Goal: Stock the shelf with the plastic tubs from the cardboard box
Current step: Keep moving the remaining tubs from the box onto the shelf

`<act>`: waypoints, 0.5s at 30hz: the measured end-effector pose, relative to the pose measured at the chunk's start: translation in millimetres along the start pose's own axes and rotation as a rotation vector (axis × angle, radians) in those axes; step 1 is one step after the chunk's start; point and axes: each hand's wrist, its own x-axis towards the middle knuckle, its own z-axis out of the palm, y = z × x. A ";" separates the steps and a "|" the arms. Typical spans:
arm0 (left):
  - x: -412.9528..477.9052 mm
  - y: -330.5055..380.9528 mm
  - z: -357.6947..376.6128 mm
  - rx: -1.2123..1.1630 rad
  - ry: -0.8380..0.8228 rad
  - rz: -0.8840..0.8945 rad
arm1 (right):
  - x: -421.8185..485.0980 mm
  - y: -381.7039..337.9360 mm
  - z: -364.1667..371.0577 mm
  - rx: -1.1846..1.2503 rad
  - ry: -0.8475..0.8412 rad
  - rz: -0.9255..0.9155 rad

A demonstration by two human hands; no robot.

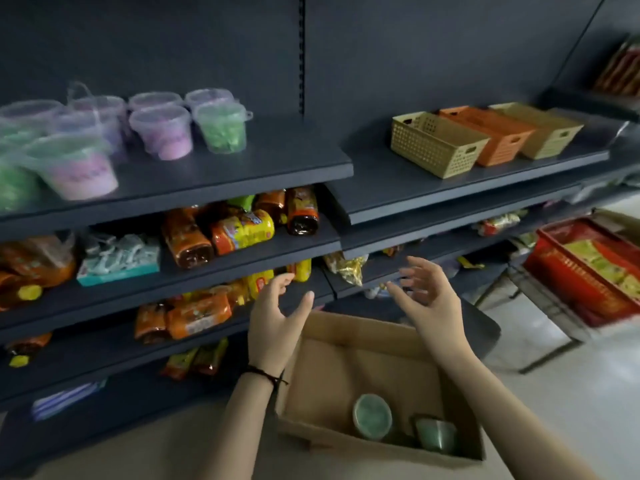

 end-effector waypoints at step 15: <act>-33.5 -183.4 232.6 0.131 -0.265 -0.550 | -31.7 315.3 -41.3 -0.238 -0.035 0.720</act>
